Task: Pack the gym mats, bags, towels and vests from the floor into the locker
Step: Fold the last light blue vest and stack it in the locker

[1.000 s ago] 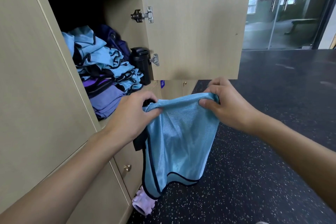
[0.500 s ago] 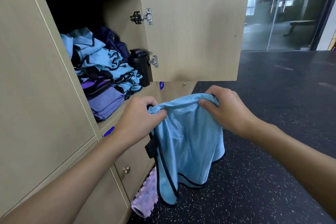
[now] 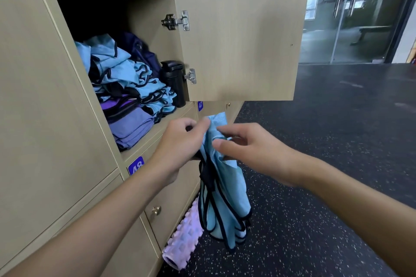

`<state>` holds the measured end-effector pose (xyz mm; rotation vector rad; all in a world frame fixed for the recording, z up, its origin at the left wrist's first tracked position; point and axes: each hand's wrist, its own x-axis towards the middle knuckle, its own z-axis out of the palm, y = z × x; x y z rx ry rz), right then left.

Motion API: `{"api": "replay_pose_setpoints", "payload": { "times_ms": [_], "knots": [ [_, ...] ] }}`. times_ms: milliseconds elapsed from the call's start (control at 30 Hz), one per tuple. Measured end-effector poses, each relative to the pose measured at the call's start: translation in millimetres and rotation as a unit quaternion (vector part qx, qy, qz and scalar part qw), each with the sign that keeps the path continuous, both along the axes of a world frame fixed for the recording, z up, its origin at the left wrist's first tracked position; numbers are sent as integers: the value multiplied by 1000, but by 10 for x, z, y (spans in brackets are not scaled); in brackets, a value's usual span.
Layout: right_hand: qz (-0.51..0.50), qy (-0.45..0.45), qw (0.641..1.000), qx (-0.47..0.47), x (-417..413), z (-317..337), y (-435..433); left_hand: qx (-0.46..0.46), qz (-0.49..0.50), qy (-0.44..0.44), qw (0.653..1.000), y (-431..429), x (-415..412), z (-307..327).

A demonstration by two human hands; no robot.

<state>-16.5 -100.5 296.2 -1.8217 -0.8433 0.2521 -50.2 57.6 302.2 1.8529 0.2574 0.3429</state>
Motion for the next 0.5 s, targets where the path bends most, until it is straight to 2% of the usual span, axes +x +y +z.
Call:
{"api": "replay_pose_setpoints", "payload": {
  "times_ms": [67,200,267,300,367,400,500],
  "knots": [
    [17,-10,1000,-22,6,-13,-21,-56,-34,13,998,23,-16,28],
    [56,19,998,16,-26,4,-45,-71,8,-47,996,71,-32,13],
    [15,50,995,87,-2,-9,-8,-118,31,-63,991,96,-33,46],
    [-26,32,993,113,29,-20,-3,-141,35,-63,987,108,-34,77],
    [-92,-30,990,99,90,-48,-10,-180,24,-58,982,143,-33,139],
    [-96,-32,992,76,109,-65,-25,-193,12,-57,980,149,-47,171],
    [-20,83,993,81,80,-87,-53,-209,-14,-57,976,169,-91,239]
  ]
}}
